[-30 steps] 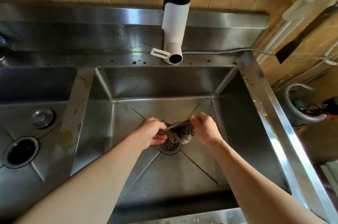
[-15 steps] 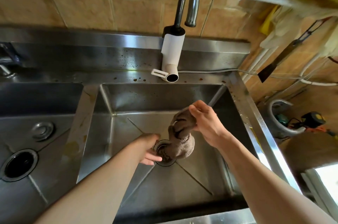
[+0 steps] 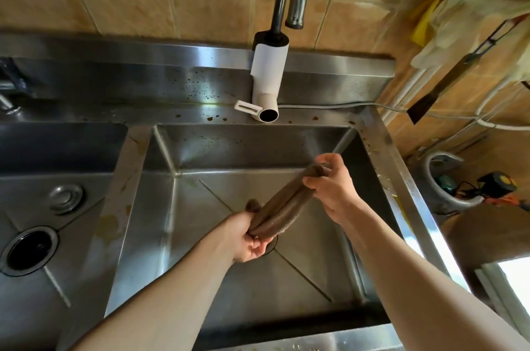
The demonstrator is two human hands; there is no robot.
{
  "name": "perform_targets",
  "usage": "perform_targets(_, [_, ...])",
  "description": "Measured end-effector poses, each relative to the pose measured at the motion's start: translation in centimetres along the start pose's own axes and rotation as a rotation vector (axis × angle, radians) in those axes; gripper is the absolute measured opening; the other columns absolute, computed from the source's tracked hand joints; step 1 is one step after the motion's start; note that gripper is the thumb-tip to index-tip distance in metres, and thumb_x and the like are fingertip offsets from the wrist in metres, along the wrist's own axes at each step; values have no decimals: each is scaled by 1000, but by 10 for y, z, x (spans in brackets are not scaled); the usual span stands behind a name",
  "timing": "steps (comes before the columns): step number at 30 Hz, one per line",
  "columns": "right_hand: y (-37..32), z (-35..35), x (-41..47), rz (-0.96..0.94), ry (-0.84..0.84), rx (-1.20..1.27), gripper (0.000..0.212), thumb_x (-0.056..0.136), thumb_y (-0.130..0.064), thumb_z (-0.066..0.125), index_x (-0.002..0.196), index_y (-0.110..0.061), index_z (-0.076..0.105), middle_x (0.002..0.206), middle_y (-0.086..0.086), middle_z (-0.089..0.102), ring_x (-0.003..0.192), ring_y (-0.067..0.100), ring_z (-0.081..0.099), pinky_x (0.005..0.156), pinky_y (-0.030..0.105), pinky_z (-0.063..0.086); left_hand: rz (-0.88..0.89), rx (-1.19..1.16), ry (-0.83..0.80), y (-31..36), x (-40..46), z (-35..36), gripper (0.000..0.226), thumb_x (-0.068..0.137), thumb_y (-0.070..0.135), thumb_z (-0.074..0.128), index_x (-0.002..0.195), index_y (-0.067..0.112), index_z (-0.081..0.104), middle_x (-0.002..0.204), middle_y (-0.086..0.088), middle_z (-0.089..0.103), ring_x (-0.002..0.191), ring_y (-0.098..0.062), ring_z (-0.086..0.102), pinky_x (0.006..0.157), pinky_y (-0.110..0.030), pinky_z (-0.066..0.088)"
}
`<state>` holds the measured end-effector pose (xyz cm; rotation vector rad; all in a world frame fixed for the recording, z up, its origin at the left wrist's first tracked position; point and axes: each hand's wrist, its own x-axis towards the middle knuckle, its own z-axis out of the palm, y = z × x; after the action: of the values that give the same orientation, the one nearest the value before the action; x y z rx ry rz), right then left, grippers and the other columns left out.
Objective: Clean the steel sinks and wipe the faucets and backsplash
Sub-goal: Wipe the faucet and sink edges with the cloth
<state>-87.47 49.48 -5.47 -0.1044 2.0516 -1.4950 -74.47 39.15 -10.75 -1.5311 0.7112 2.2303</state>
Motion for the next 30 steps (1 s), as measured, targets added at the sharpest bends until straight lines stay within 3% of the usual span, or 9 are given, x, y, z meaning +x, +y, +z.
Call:
perform_targets(5, [58,21,18,92,5,-107,23,87,9,55,82,-13,64,79,9,63,82,25,58,68,30,49,84,1,-95,-7,8,-4,29,94,8,35,73,10,55,50,-3,55,36,-12,51,34,-12,34])
perform_targets(9, [76,39,9,338,-308,317,34,101,-25,44,105,0,65,98,16,71,87,20,67,80,30,52,162,19,-138,-4,21,-9,33,95,8,32,67,14,48,45,1,46,33,-8,43,34,-10,29])
perform_targets(12, [83,46,10,344,-458,352,38,91,-35,54,108,-2,64,100,16,68,96,27,64,95,41,49,182,127,-151,-2,28,-14,31,94,8,32,67,16,45,45,2,42,34,-7,40,35,-9,24])
perform_targets(17, [101,53,21,145,-277,173,17,85,-12,70,78,-8,54,79,16,60,80,28,58,84,47,52,193,229,-83,3,41,-10,33,98,18,37,69,15,52,45,3,49,33,-6,44,32,-9,23])
perform_targets(20, [104,54,28,-48,-133,40,18,84,-11,71,79,-11,53,72,4,61,69,17,57,70,35,51,109,63,-57,3,44,-15,28,94,33,45,77,15,57,60,-3,60,50,-14,56,43,-18,44])
perform_targets(22, [106,54,33,-160,-118,-54,16,83,-12,70,94,-15,59,77,-2,65,71,13,60,71,30,52,6,1,-103,2,44,-18,49,90,56,42,92,13,65,84,-12,65,67,-26,63,56,-28,53])
perform_targets(24, [110,54,37,-226,-144,-118,20,81,-21,70,101,-20,65,83,-3,69,79,13,65,76,28,54,-98,-76,-139,2,51,-17,78,85,75,27,110,13,66,97,-16,67,66,-30,67,49,-30,56])
perform_targets(27, [120,59,35,-243,-177,-140,8,80,-29,67,78,-21,69,76,-3,72,72,11,66,73,31,55,-134,-147,-12,9,64,-7,78,82,80,26,103,15,65,73,-13,69,48,-27,65,39,-24,49])
perform_targets(30, [132,66,37,-177,-160,-121,21,84,-26,69,64,-26,64,60,-8,65,59,6,59,64,31,53,-74,51,133,10,77,2,46,85,61,51,78,16,61,50,-5,63,37,-18,58,39,-14,40])
